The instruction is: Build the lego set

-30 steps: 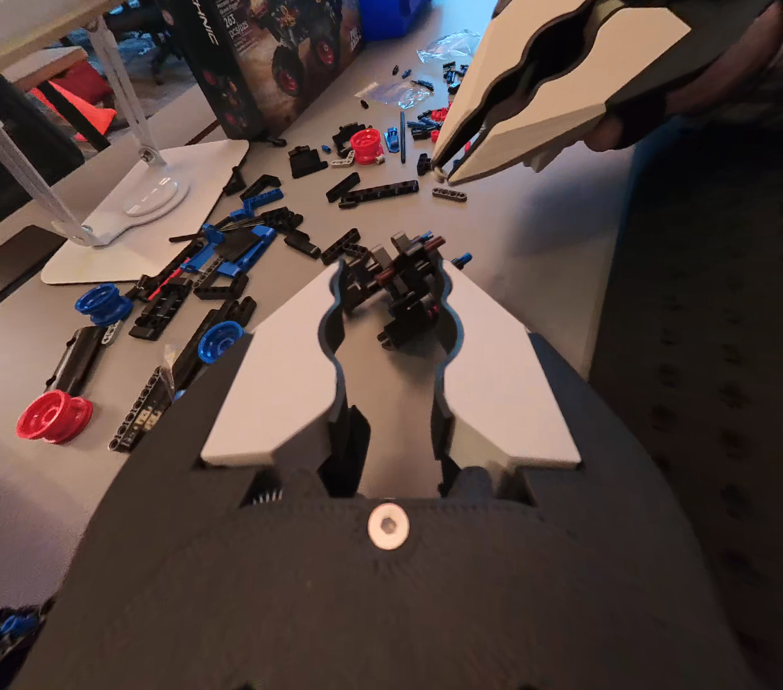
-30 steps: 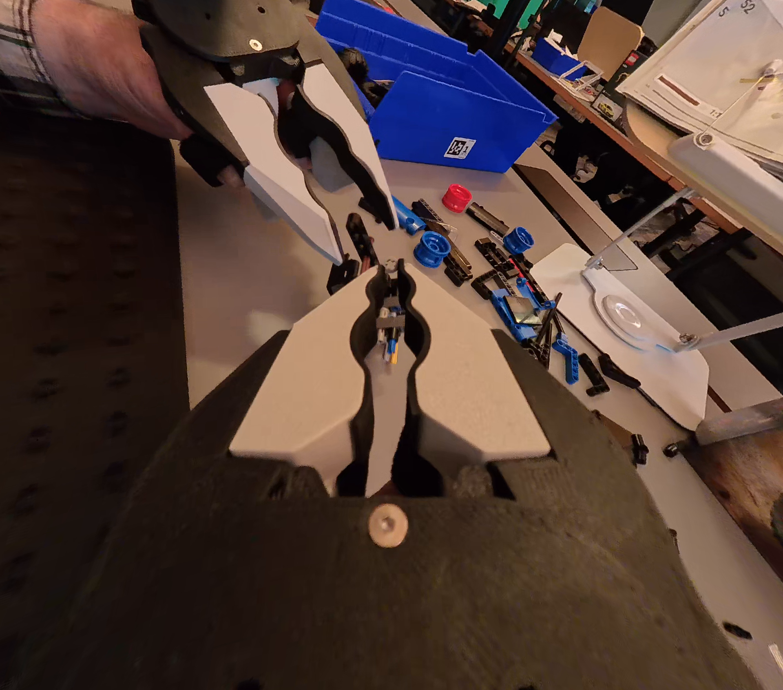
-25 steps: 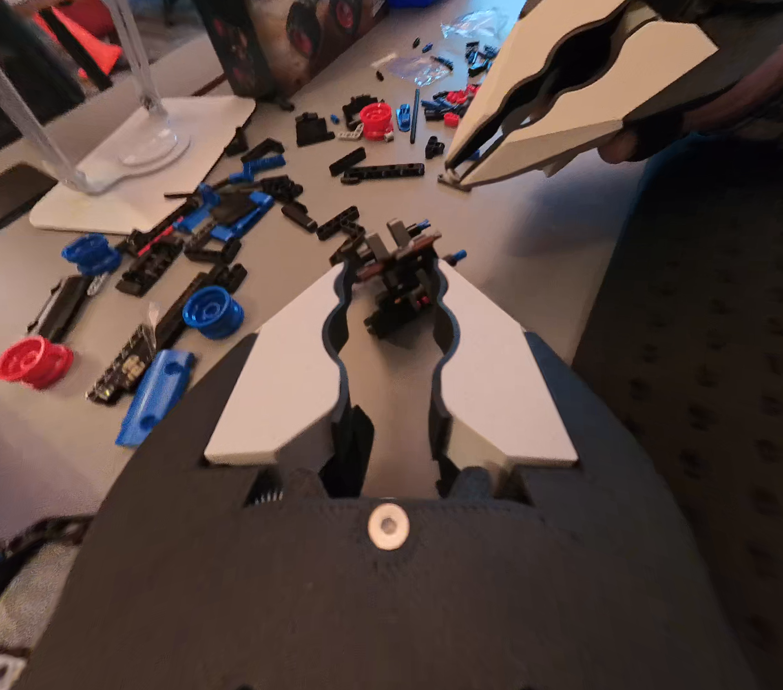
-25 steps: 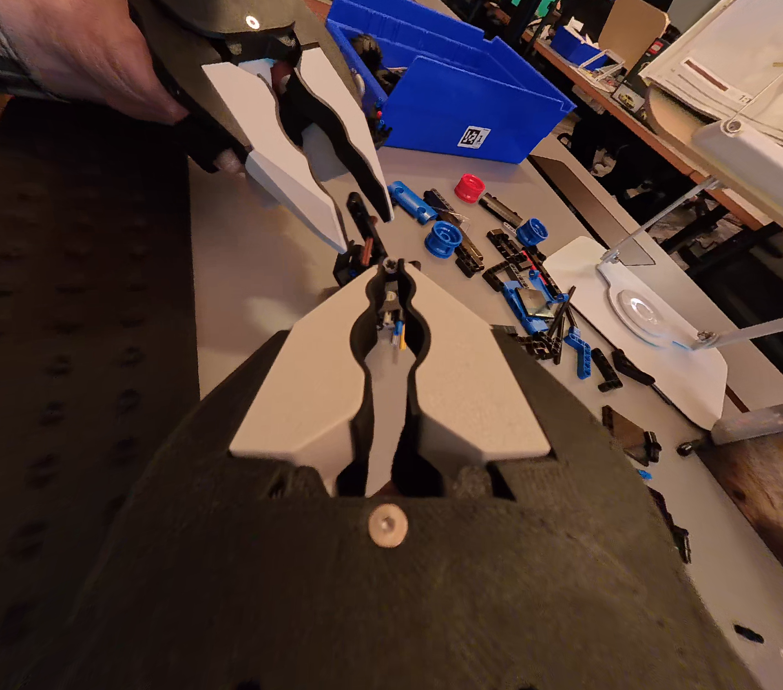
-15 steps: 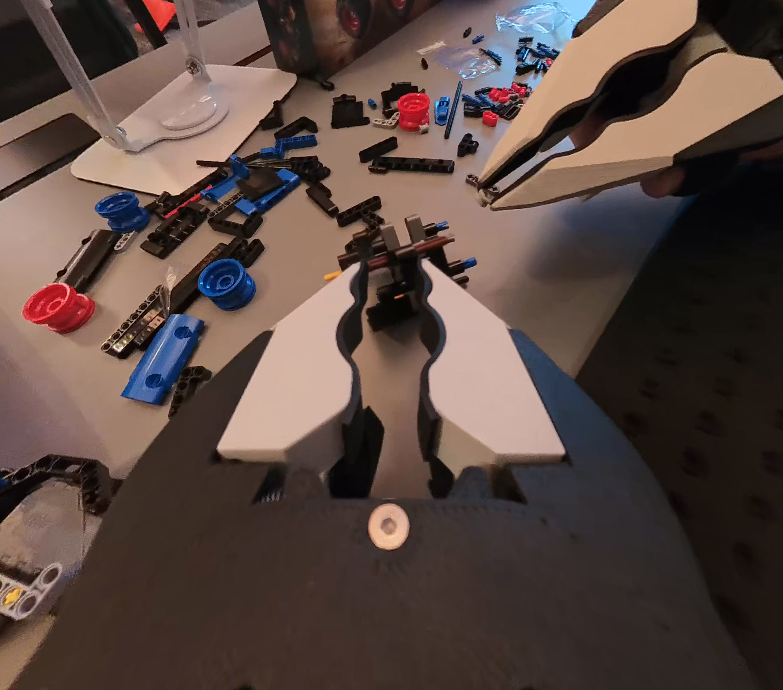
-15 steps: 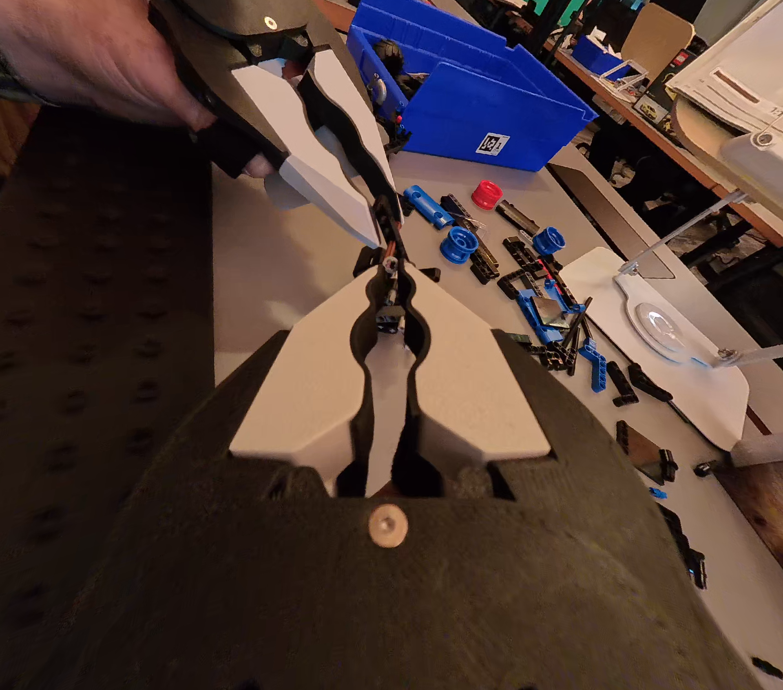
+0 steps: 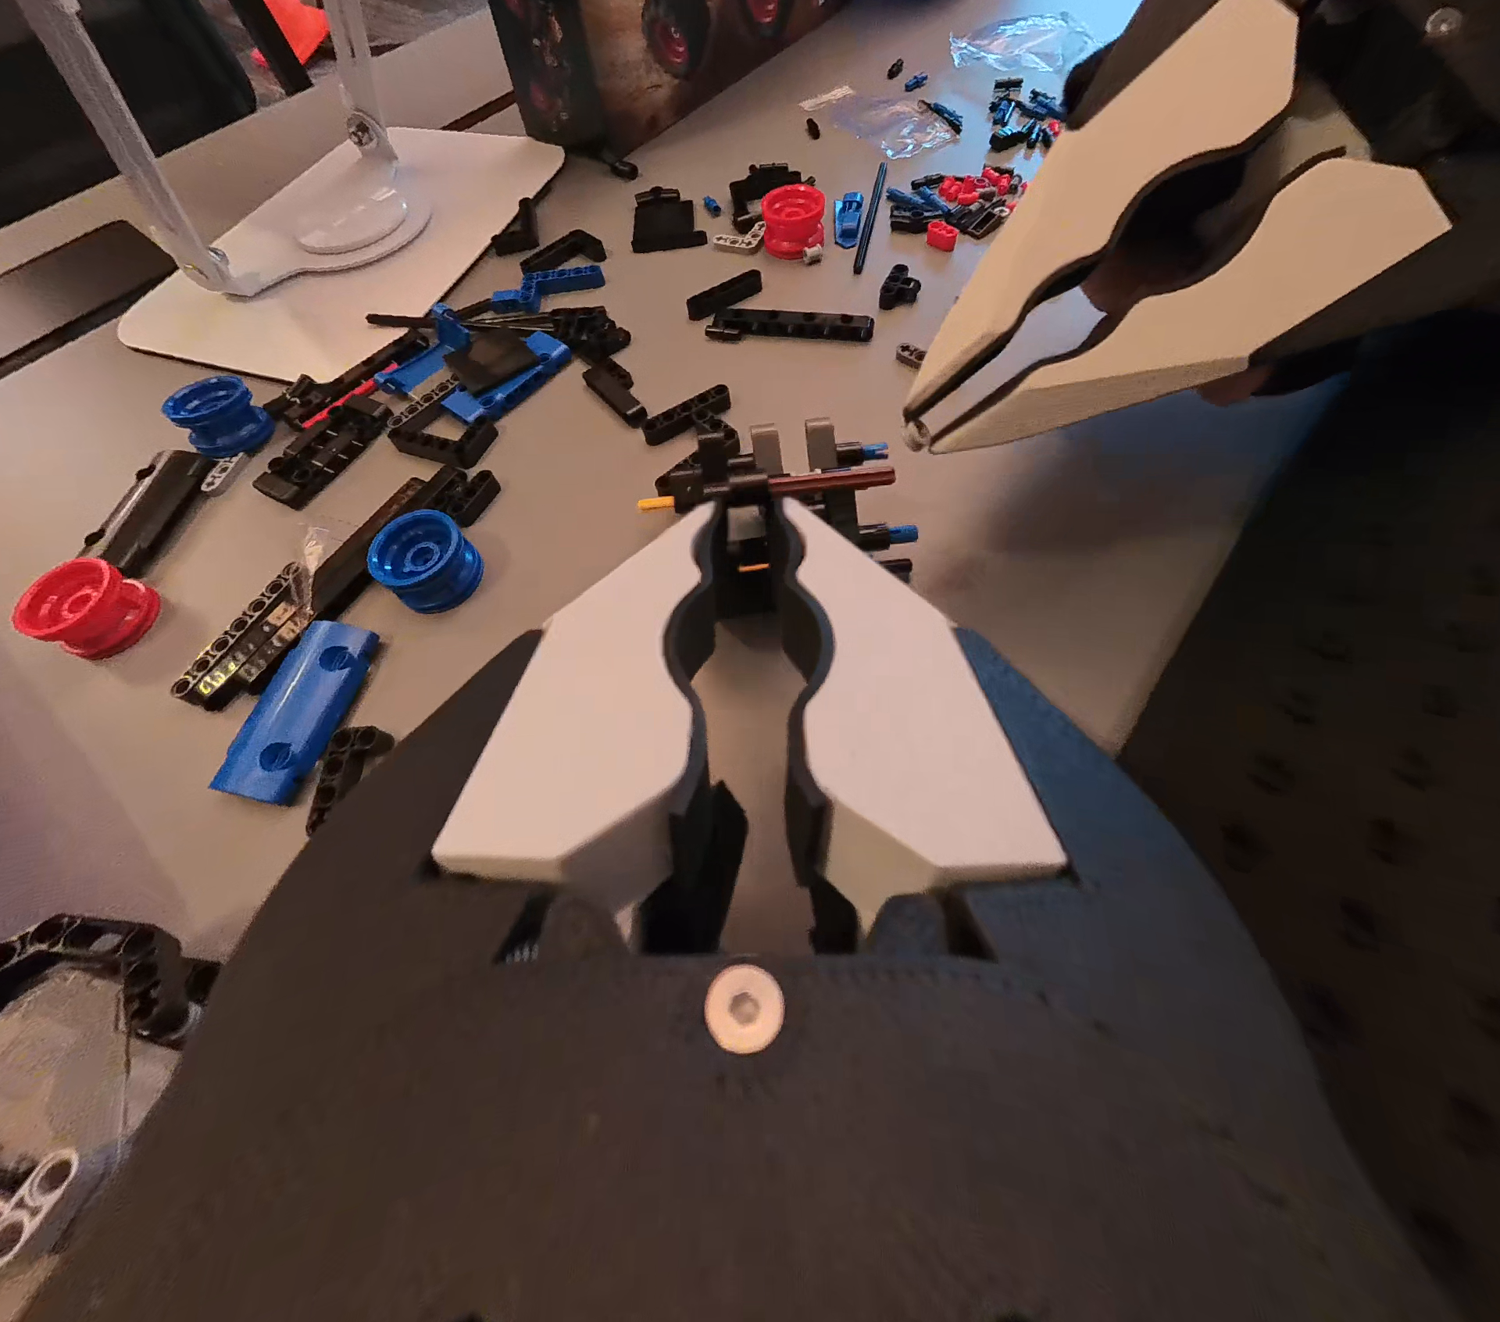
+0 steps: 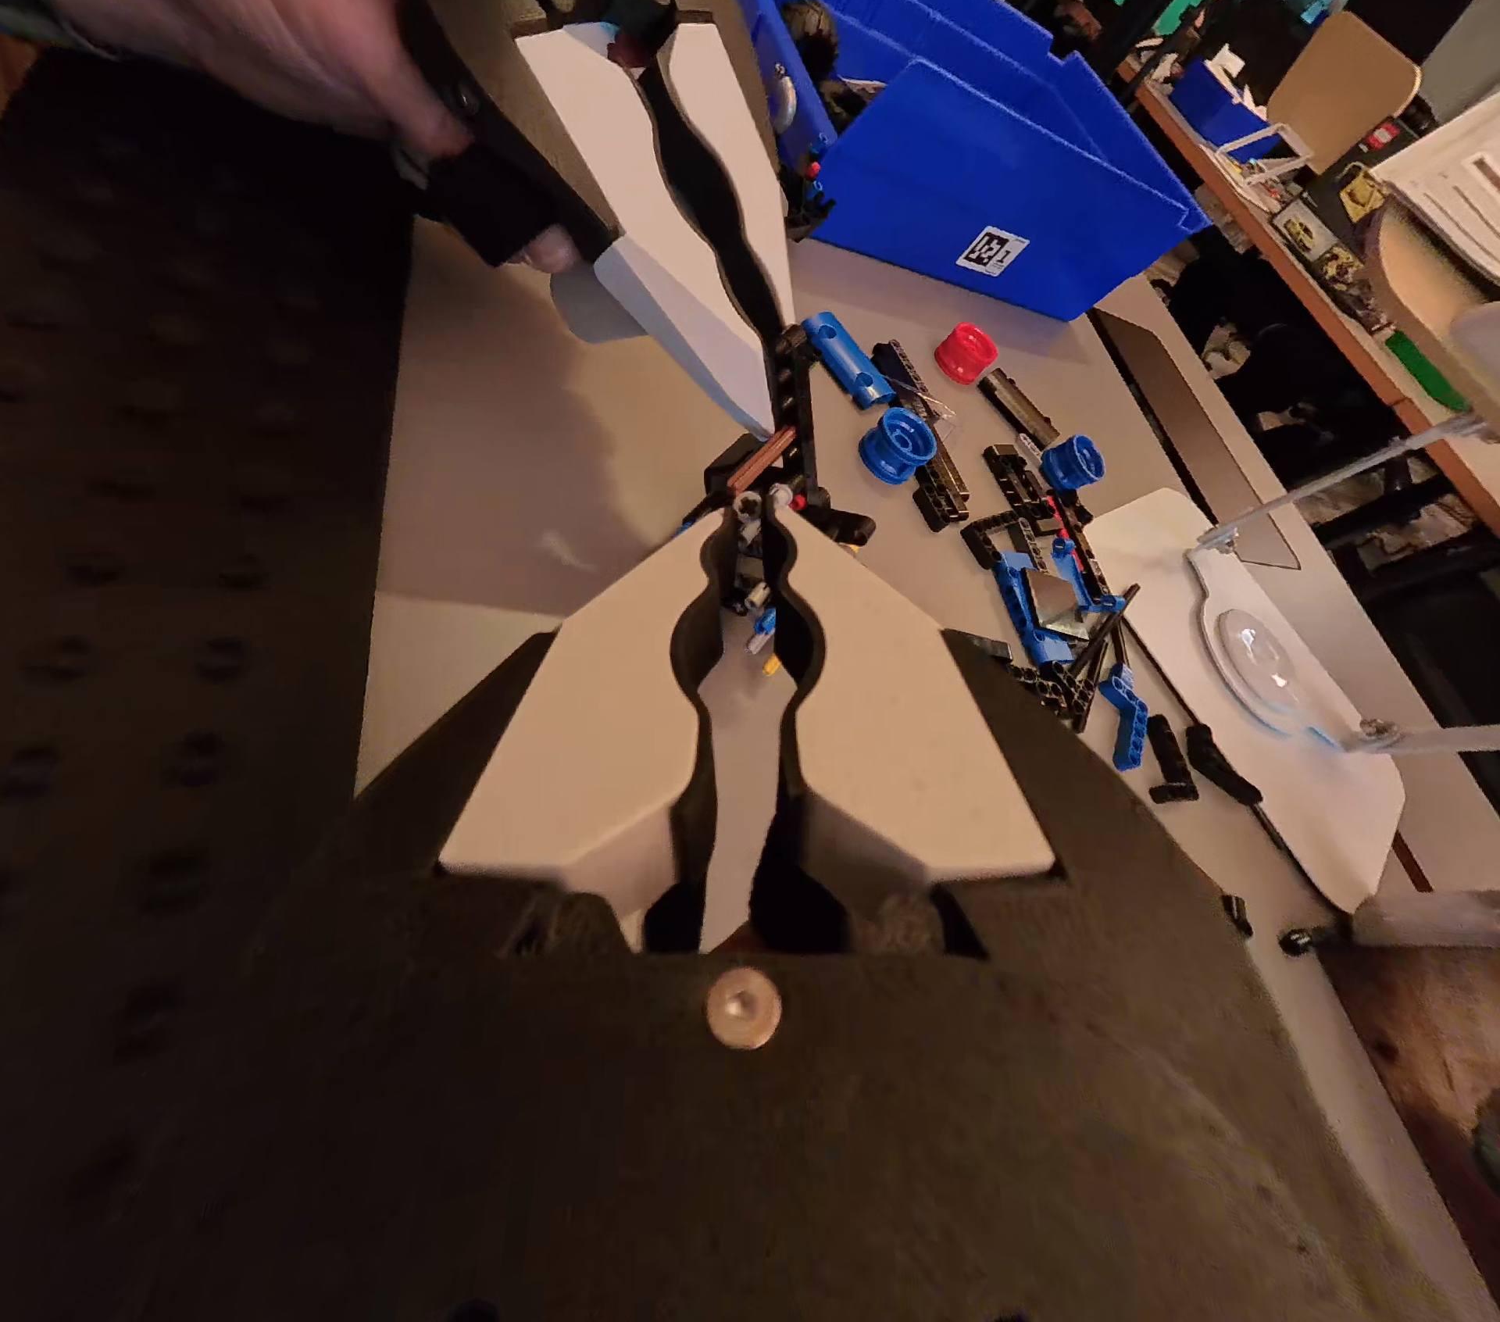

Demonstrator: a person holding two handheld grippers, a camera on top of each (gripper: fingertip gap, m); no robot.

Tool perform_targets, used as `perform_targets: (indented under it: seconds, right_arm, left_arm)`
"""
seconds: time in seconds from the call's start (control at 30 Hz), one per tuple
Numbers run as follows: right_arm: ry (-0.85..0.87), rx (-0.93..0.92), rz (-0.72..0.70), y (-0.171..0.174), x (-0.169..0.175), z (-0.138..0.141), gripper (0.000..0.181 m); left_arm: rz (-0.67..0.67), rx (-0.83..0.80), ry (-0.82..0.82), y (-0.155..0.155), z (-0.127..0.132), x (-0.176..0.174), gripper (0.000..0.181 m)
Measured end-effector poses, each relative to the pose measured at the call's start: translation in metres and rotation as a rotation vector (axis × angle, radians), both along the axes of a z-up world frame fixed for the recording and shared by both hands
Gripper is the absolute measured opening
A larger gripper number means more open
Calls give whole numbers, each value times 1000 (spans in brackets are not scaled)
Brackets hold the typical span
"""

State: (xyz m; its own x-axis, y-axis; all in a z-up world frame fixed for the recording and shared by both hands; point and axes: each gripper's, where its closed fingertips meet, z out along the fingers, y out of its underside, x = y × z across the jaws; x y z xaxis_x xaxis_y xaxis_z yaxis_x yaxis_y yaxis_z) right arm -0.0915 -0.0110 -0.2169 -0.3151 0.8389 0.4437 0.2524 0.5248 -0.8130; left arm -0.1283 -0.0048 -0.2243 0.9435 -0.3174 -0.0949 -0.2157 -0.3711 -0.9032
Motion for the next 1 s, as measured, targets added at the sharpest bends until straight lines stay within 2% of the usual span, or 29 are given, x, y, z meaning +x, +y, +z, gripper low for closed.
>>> perform_targets:
  seconds: [0.1,0.2,0.43,0.5,0.57,0.7,0.8,1.0]
  right_arm:
    - [4,7,16,-2,-1,-1,2]
    - [6,0,23,-3,-1,-2,2]
    - [12,-5,20,-1,1,-1,2]
    - [7,2,20,0,2,-2,2]
    - [8,4,20,0,3,-2,2]
    - [14,-1,20,0,4,-1,2]
    - [15,-3,23,0,5,-1,2]
    - [16,-11,18,1,6,-1,2]
  left_arm:
    - [-16,1,-10,2,0,3,22]
    - [-22,22,-10,4,2,3,5]
    - [-55,20,5,7,3,8,4]
    - [-53,10,4,8,2,8,24]
    - [-71,21,-13,7,4,11,30]
    - [-80,36,-20,9,7,13,26]
    - [-84,45,-44,10,10,14,8]
    - [-99,51,-64,13,11,16,5]
